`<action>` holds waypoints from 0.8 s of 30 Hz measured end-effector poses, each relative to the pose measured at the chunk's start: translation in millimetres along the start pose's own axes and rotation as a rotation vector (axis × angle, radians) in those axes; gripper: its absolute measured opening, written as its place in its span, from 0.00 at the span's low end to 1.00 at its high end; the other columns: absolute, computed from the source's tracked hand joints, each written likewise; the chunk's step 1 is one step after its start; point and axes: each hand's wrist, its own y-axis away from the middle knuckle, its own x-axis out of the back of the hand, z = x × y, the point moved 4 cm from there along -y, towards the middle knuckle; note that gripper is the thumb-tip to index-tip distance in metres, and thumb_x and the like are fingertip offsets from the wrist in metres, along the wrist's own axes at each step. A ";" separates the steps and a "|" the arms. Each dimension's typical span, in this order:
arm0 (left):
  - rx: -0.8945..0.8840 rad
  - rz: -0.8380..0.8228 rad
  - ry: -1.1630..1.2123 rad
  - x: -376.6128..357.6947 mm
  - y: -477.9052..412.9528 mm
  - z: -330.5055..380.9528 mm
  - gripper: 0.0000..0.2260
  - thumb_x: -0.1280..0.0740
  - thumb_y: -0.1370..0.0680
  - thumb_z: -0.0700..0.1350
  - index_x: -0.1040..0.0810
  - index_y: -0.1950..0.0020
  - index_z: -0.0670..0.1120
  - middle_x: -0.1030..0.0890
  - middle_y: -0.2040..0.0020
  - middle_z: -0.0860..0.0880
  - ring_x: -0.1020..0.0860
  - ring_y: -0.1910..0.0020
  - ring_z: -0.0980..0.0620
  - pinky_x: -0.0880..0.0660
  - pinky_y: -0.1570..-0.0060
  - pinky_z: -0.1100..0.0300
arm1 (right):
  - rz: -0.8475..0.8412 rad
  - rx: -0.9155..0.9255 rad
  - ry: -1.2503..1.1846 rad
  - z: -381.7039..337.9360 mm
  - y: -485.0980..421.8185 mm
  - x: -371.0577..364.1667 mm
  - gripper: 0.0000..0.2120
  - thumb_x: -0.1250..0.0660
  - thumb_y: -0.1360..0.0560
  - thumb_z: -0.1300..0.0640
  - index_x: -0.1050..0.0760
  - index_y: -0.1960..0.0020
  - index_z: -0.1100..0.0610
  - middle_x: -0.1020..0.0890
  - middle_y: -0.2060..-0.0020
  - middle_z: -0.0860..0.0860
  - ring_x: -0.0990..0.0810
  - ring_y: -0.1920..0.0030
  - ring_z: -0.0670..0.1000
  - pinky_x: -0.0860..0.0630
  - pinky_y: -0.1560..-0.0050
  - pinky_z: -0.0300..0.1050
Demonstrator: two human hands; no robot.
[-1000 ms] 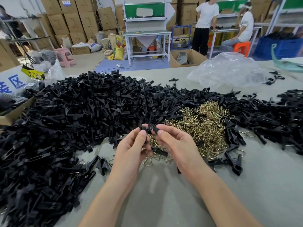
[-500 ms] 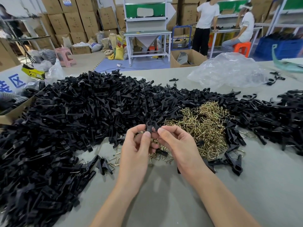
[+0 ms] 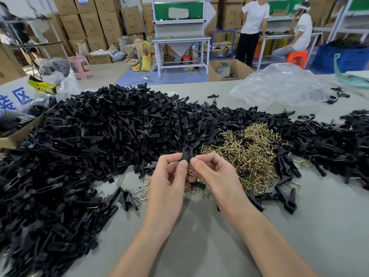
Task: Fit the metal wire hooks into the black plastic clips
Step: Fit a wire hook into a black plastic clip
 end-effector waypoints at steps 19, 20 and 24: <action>-0.060 -0.047 -0.111 4.2 0.7 6.2 0.10 0.36 0.17 0.42 0.18 0.46 0.56 0.17 0.61 0.52 0.23 0.67 0.56 0.25 0.65 0.64 | -0.143 0.010 -0.032 -7.2 -3.8 4.1 0.13 0.27 0.30 0.50 0.15 0.46 0.45 0.13 0.50 0.51 0.15 0.51 0.51 0.20 0.39 0.56; -0.061 -0.057 -0.107 4.4 -0.1 6.4 0.11 0.37 0.17 0.42 0.18 0.45 0.56 0.17 0.61 0.53 0.22 0.67 0.56 0.24 0.65 0.64 | -0.175 0.002 -0.028 -7.1 -3.4 3.2 0.14 0.28 0.29 0.50 0.15 0.43 0.46 0.14 0.50 0.50 0.16 0.50 0.51 0.21 0.38 0.57; -0.072 -0.081 -0.188 6.8 -1.7 5.1 0.12 0.37 0.16 0.45 0.19 0.42 0.62 0.16 0.56 0.56 0.19 0.62 0.54 0.21 0.61 0.61 | -0.183 0.077 0.057 -13.6 -1.4 1.0 0.11 0.30 0.25 0.52 0.16 0.43 0.48 0.16 0.50 0.52 0.17 0.47 0.52 0.20 0.39 0.55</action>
